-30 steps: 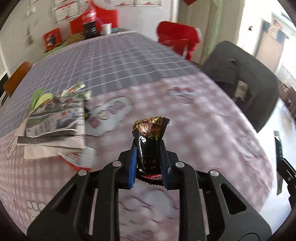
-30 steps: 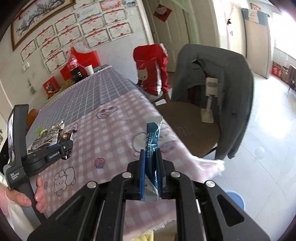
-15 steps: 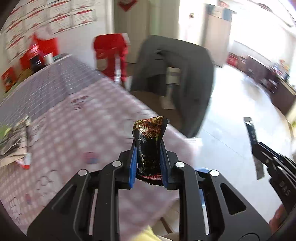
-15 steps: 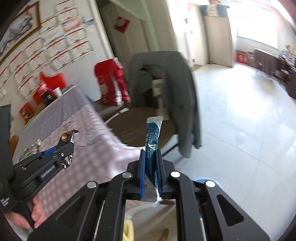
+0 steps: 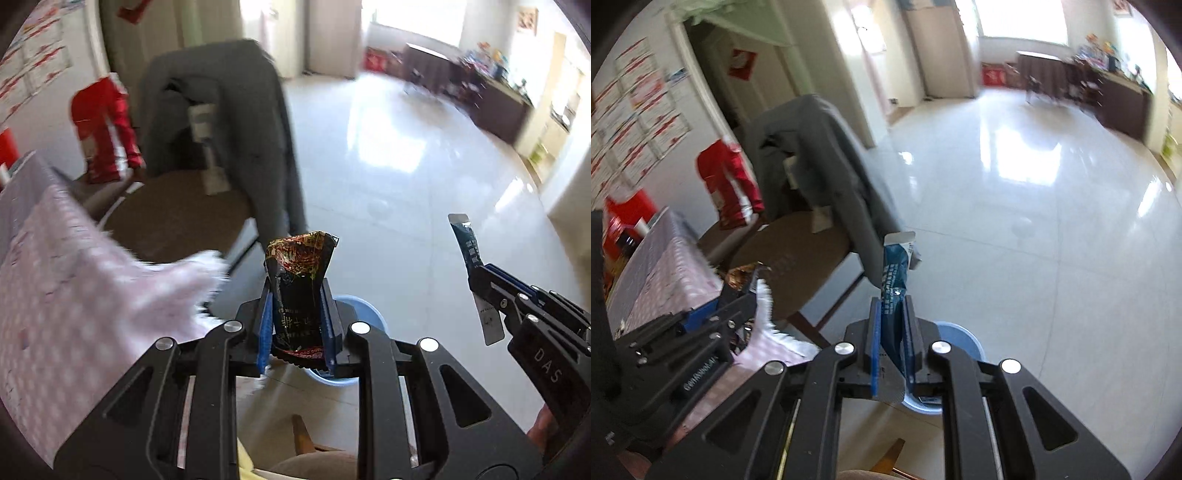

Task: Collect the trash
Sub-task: 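Carry the dark snack bag and blue toothpaste packet to the blue bucket with both grippers, then open both grippers over the blue bucket to drop the items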

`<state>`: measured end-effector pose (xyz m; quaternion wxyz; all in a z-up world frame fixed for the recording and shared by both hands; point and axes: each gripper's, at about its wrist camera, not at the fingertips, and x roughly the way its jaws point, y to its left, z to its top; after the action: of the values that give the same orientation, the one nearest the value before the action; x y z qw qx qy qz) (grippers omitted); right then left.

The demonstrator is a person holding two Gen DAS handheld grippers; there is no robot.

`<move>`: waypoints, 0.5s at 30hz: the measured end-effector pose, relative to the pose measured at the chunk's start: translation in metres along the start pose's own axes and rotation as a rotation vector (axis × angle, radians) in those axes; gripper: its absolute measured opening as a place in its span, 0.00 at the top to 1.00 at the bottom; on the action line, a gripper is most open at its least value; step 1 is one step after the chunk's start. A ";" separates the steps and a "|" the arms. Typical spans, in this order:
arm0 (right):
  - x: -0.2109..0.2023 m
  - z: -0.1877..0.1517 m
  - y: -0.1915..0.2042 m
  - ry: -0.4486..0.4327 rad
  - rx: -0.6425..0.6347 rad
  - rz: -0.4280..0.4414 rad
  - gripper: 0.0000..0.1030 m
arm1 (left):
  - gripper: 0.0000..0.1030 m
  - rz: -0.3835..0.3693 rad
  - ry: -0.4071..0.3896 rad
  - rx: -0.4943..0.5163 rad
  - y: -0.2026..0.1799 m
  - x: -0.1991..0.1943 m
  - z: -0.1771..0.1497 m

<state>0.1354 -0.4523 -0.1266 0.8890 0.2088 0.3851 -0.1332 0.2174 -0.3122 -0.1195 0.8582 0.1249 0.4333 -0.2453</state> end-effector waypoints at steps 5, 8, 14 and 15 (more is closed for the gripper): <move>0.008 -0.009 -0.037 0.033 0.079 -0.050 0.89 | 0.15 0.049 -0.027 0.101 -0.031 0.026 -0.001; 0.016 -0.015 -0.051 0.061 0.108 -0.072 0.89 | 0.15 0.010 -0.010 0.119 -0.037 0.033 -0.002; 0.035 -0.021 -0.050 0.112 0.090 -0.070 0.89 | 0.15 0.043 -0.001 0.092 -0.022 0.031 -0.003; 0.039 -0.021 -0.047 0.123 0.078 -0.065 0.87 | 0.15 0.047 0.000 0.087 -0.020 0.030 -0.004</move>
<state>0.1291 -0.4866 -0.1813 0.8501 0.2387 0.4399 -0.1637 0.2191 -0.3371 -0.1461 0.8574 0.1721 0.4194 -0.2436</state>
